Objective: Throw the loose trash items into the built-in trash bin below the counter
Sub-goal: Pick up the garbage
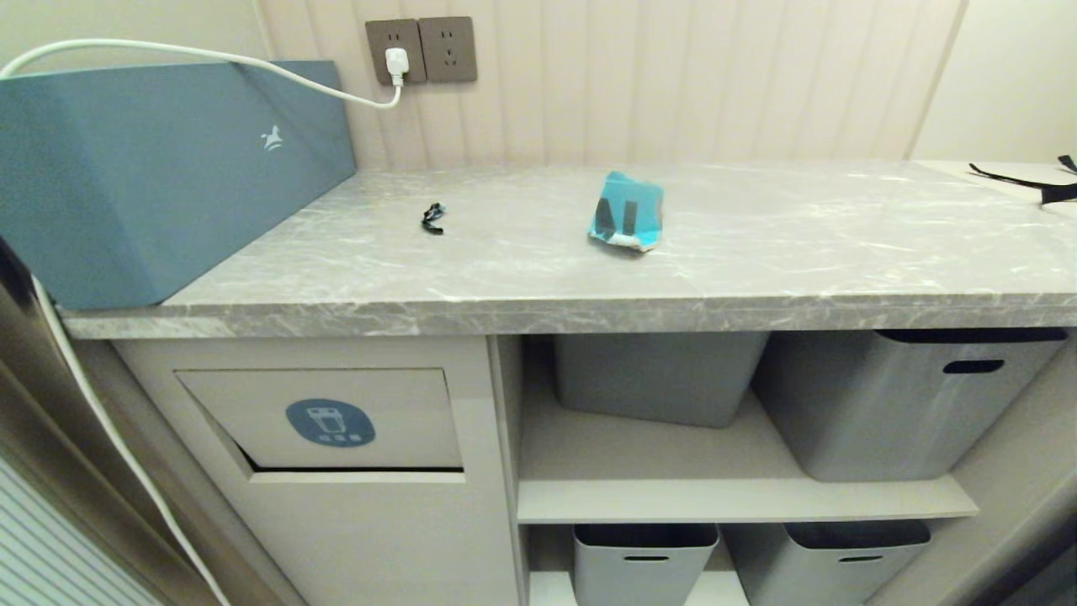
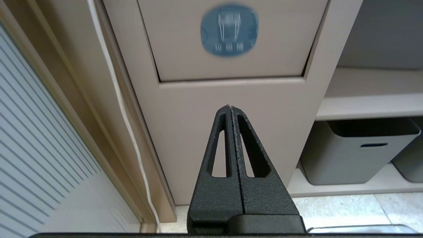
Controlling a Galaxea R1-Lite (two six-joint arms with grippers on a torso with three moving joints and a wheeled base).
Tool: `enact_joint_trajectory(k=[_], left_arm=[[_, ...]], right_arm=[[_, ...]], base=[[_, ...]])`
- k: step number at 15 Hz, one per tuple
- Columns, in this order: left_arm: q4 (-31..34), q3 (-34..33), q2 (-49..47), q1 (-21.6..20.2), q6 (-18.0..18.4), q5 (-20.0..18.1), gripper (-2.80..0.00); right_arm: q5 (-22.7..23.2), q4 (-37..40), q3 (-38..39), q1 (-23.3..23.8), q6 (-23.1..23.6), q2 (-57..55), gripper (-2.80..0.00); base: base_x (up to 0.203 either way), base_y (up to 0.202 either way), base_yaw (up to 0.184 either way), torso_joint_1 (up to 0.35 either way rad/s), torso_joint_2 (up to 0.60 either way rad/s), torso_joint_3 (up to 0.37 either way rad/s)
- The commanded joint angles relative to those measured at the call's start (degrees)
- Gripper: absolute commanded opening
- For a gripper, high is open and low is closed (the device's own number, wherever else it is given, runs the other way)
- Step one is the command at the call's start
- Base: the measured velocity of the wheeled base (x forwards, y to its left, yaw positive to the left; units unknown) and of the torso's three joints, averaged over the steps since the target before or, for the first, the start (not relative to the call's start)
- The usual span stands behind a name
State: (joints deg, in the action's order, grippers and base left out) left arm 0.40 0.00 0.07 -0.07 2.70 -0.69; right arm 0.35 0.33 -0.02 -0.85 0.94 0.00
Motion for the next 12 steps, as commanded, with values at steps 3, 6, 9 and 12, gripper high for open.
enact_joint_trajectory(k=[3, 6, 9, 12], left_arm=[[0.0, 0.0, 0.0, 0.0, -0.1, 0.0, -2.8], [0.0, 0.0, 0.0, 0.0, 0.1, 0.0, -2.8], [0.0, 0.0, 0.0, 0.0, -0.1, 0.0, -2.8], [0.0, 0.0, 0.0, 0.0, -0.6, 0.1, -2.8]], right_arm=[[-0.1, -0.1, 0.0, 0.0, -0.1, 0.0, -2.8], [-0.1, -0.1, 0.0, 0.0, 0.0, 0.0, -2.8], [-0.1, 0.0, 0.0, 0.0, -0.1, 0.0, -2.8], [-0.1, 0.0, 0.0, 0.0, -0.1, 0.0, -2.8]], base=[[0.0, 0.0, 0.0, 0.184, -0.47, -0.285], [0.0, 0.0, 0.0, 0.199, -0.47, -0.279], [0.0, 0.0, 0.0, 0.205, -0.48, -0.28], [0.0, 0.0, 0.0, 0.217, -0.5, -0.283]])
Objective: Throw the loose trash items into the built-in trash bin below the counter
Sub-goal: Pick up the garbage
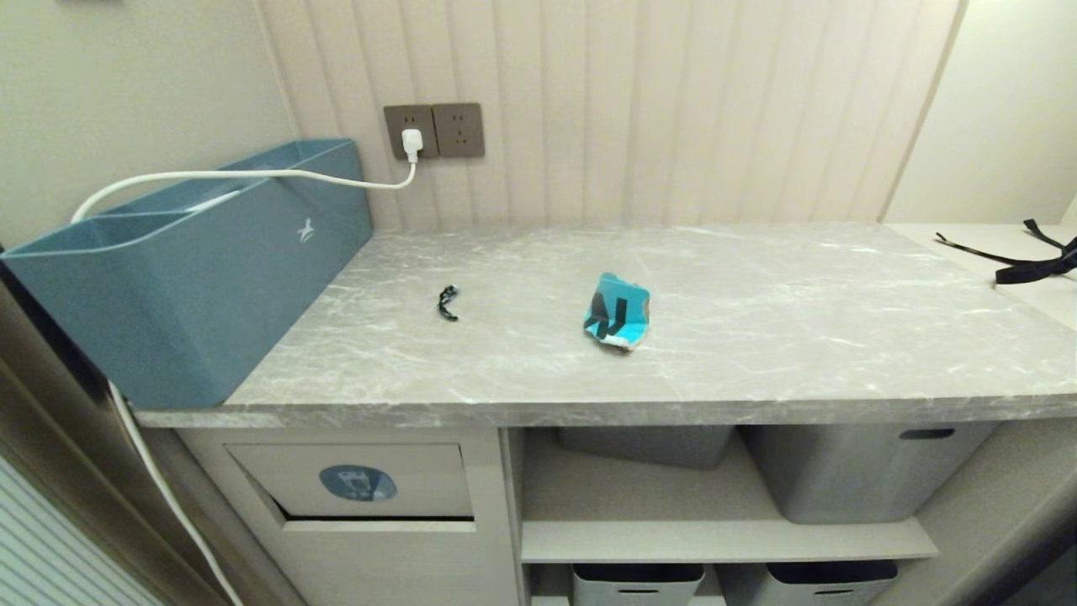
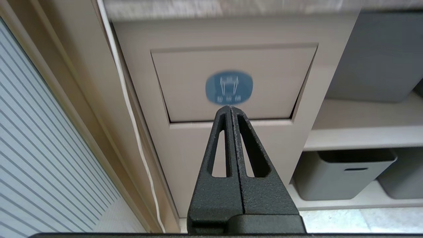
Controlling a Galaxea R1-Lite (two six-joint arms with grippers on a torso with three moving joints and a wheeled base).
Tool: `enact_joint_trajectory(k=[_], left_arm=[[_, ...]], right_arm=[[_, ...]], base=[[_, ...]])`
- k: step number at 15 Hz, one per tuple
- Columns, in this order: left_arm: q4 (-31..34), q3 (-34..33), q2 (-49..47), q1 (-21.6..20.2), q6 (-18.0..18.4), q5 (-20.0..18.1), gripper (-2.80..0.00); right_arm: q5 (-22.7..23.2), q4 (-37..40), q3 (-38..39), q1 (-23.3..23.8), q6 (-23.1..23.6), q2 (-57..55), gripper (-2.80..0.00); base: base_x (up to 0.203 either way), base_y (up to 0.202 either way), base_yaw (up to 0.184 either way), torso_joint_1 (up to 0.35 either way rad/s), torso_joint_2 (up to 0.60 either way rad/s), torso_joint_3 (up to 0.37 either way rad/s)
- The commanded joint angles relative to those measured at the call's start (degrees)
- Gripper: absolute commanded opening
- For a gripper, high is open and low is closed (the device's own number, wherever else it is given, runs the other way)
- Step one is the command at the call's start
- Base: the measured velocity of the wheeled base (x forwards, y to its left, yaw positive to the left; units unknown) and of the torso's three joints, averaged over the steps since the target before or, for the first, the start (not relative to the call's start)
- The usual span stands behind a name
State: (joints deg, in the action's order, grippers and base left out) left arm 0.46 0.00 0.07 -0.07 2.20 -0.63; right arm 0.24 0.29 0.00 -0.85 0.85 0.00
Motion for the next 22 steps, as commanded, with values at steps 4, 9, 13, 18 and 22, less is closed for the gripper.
enact_joint_trajectory(k=[4, 9, 13, 18, 22], left_arm=[[0.0, 0.0, 0.0, 0.0, -0.4, 0.3, -2.8], [0.0, 0.0, 0.0, 0.0, -0.4, 0.3, -2.8], [-0.1, 0.0, 0.1, 0.0, -0.4, 0.3, -2.8], [-0.1, 0.0, 0.0, 0.0, -0.5, 0.3, -2.8], [-0.1, 0.0, 0.0, 0.0, -1.3, 0.4, -2.8]], right_arm=[[-0.1, 0.0, 0.0, 0.0, -0.2, 0.0, -2.8], [0.0, 0.0, 0.0, 0.0, -0.1, 0.0, -2.8], [0.2, 0.0, 0.0, 0.0, 0.1, 0.0, -2.8], [0.2, 0.0, 0.0, 0.0, 0.3, 0.0, -2.8], [2.6, 0.2, -2.3, 0.0, 3.5, -0.3, -2.8]], base=[[0.0, 0.0, 0.0, 0.237, -0.51, -0.285], [0.0, 0.0, 0.0, 0.236, -0.51, -0.27], [0.0, 0.0, 0.0, 0.048, -0.1, -0.054], [0.0, 0.0, 0.0, 0.0, 0.0, 0.0], [0.0, 0.0, 0.0, 0.0, 0.0, 0.0]])
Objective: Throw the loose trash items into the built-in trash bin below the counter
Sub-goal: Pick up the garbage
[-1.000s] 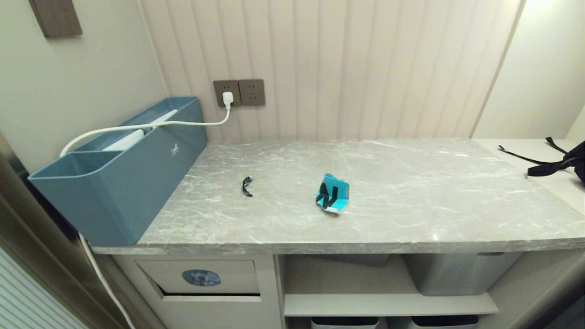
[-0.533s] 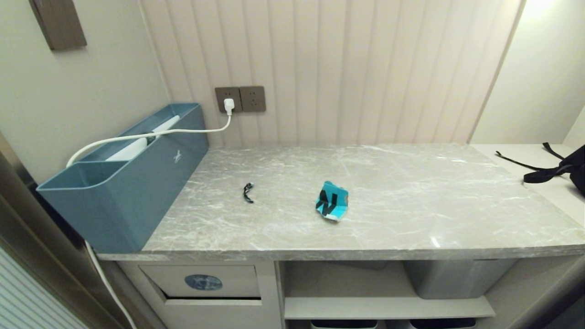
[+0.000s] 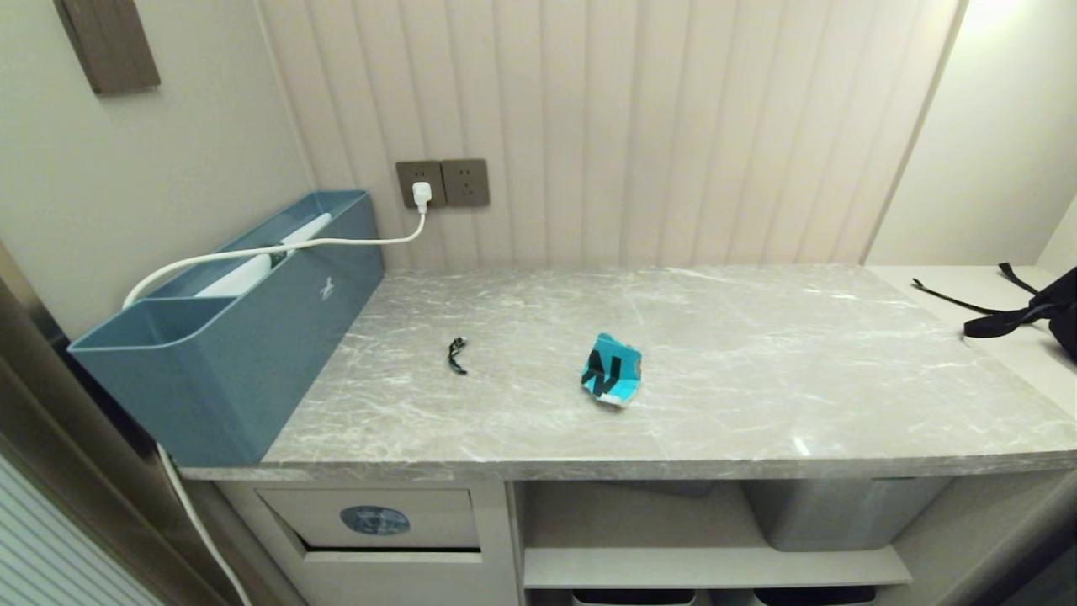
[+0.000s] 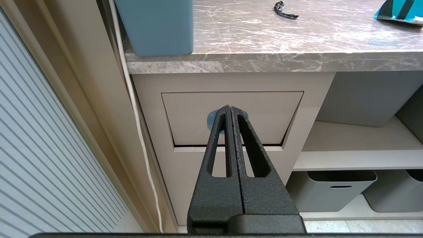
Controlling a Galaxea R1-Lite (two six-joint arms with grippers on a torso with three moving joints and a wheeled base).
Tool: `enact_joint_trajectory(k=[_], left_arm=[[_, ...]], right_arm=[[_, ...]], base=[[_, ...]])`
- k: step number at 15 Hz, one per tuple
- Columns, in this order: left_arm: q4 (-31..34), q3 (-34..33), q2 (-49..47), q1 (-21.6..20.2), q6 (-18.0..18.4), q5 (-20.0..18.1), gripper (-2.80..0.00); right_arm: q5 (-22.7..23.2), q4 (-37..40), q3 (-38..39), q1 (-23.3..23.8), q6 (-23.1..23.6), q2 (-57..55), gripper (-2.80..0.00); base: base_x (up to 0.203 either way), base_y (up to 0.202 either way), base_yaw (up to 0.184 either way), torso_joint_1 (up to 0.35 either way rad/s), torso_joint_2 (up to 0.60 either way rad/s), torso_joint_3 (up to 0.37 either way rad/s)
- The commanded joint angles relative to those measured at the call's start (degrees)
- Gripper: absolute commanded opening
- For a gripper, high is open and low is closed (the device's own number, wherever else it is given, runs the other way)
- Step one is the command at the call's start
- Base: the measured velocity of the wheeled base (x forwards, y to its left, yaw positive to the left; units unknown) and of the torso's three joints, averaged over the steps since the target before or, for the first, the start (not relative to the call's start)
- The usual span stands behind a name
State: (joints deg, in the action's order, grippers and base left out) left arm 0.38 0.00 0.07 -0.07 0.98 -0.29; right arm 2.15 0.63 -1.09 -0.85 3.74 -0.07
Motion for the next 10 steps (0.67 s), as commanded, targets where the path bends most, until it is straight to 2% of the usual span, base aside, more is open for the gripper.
enact_joint_trajectory(k=[1, 3, 7, 10], left_arm=[[0.0, 0.0, 0.0, 0.0, -0.1, 0.0, -2.8], [0.0, 0.0, 0.1, 0.0, 0.0, 0.0, -2.8], [0.0, 0.0, 0.0, 0.0, 0.0, -0.1, -2.8], [0.0, 0.0, 0.0, 0.0, -0.3, 0.0, -2.8]], right_arm=[[3.1, 0.2, -4.7, 0.0, 1.1, -1.7, -2.8], [6.7, 0.6, -11.9, 0.0, 1.4, -9.9, -2.8], [12.4, -0.9, -27.0, -0.4, 0.7, -40.5, -2.8], [15.2, -12.2, -32.2, -4.3, 0.4, -63.5, -2.8]], base=[[0.0, 0.0, 0.0, 0.0, 0.0, 0.0], [0.0, 0.0, 0.0, 0.0, 0.0, 0.0], [0.0, 0.0, 0.0, 0.0, 0.0, 0.0], [0.0, 0.0, 0.0, 0.0, 0.0, 0.0]])
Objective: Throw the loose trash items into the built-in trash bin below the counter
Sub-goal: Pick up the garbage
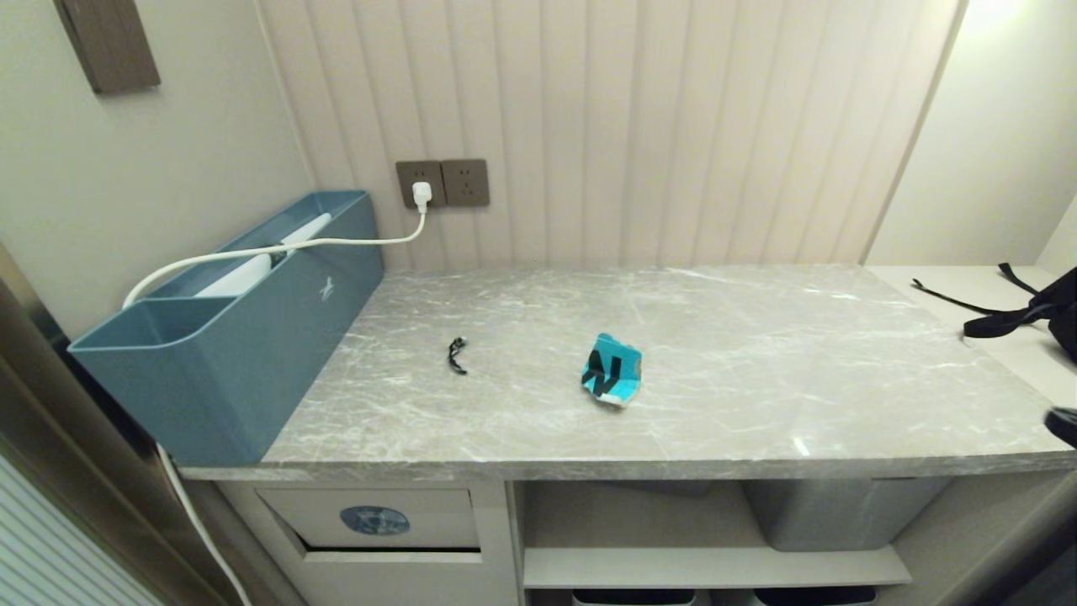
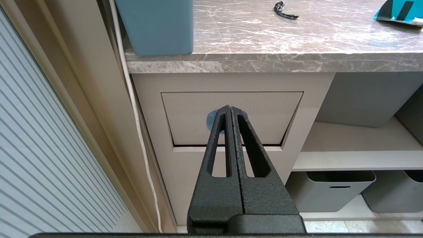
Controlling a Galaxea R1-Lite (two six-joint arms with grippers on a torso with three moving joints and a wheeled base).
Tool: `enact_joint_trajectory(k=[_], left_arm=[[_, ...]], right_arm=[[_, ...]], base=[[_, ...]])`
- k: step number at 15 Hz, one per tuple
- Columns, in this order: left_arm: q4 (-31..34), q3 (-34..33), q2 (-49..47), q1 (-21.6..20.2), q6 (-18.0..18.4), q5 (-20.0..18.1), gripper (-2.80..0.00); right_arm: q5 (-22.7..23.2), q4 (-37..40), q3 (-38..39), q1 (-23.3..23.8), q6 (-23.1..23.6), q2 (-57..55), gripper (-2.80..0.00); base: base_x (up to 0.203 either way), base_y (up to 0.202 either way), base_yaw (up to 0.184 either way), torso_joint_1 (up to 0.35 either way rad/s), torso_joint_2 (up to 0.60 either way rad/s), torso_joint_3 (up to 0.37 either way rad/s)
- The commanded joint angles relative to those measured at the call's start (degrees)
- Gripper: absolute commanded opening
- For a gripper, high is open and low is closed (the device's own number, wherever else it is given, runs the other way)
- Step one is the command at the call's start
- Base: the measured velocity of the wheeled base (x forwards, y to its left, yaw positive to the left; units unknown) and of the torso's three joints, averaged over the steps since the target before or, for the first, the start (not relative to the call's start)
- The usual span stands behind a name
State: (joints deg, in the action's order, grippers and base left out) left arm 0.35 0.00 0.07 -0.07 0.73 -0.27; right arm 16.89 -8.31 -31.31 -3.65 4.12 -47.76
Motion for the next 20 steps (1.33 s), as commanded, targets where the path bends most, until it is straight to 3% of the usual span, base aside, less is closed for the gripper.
enact_joint_trajectory(k=[1, 3, 4, 7, 11, 20], left_arm=[[0.0, 0.0, 0.0, 0.0, 0.0, 0.0, -2.8], [0.0, 0.0, 0.0, 0.0, 0.0, 0.0, -2.8], [-0.1, 0.0, 0.0, 0.0, 0.0, 0.0, -2.8], [-0.1, 0.0, 0.1, 0.0, 0.0, 0.0, -2.8], [-0.1, 0.0, 0.0, 0.0, 0.0, 0.0, -2.8], [-0.1, 0.0, 0.0, 0.0, -0.1, 0.0, -2.8]], right_arm=[[1.8, -6.6, -3.9, -3.4, 0.0, -22.3, -2.8], [4.8, -11.7, -9.7, -6.7, 0.0, -34.7, -2.8], [6.0, -13.8, -12.7, -8.2, 0.1, -39.8, 0.0], [8.2, -22.5, -19.6, -12.3, 0.0, -52.4, 0.0], [9.2, -31.9, -23.6, -14.4, -0.2, -63.9, 0.0], [9.7, -33.8, -32.7, -13.8, 0.2, -75.5, 0.0]], base=[[0.0, 0.0, 0.0, 0.0, 0.0, 0.0], [0.0, 0.0, 0.0, 0.0, 0.0, 0.0], [0.0, 0.0, 0.0, 0.0, 0.0, 0.0], [0.0, 0.0, 0.0, 0.0, 0.0, 0.0], [0.0, 0.0, 0.0, 0.0, 0.0, 0.0], [0.0, 0.0, 0.0, 0.0, 0.0, 0.0]])
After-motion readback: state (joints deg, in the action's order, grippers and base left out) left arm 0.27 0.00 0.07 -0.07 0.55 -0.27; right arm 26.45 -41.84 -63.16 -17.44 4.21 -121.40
